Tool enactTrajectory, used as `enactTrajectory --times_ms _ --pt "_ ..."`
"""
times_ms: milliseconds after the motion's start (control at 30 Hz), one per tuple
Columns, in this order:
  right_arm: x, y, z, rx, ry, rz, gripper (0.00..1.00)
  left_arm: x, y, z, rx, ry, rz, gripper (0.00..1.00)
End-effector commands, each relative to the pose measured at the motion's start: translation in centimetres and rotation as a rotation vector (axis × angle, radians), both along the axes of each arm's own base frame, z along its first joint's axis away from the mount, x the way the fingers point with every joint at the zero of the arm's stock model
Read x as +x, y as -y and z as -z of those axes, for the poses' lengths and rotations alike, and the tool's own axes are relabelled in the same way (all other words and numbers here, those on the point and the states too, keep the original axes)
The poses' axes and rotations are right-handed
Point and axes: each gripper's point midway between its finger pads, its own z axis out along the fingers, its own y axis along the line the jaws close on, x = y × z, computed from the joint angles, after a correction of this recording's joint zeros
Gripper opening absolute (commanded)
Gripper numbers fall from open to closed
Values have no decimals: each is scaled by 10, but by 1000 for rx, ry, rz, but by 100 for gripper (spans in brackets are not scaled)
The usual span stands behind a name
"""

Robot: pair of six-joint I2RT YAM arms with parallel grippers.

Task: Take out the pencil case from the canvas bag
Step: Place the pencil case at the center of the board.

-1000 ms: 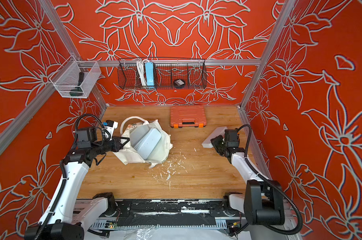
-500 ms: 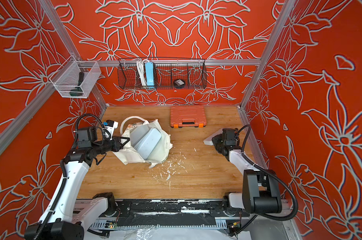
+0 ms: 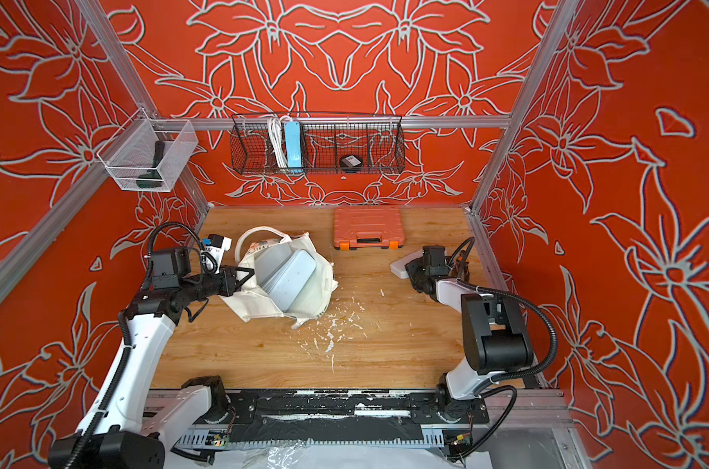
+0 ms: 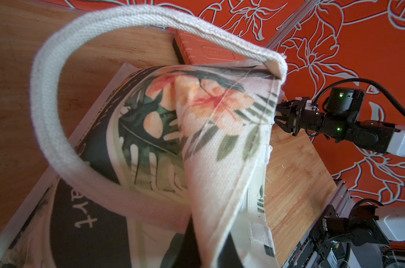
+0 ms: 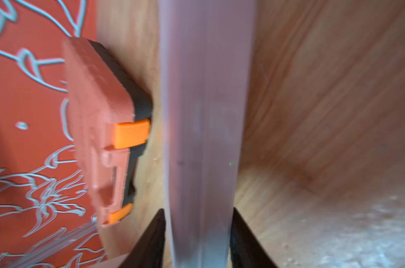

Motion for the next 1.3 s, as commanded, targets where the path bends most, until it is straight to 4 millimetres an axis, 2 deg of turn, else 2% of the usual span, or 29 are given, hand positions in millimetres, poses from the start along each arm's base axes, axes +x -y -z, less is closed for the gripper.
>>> enactTrajectory --times_ms 0,300,733,800,1267 --pt "-2 -2 10 4 -47 4 52 -2 -4 10 8 -48 -15 0" --pt "-7 -11 11 -3 -91 -74 71 -2 -5 11 15 -42 -18 0" --pt "-23 -18 2 -49 -89 -169 83 -2 -6 11 23 -34 -21 0" --pt "-26 -19 1 -58 -81 -178 98 -2 -5 12 22 -41 -17 0" --pt "-54 -35 -13 -136 -34 -248 98 -4 -2 11 17 -36 14 0"
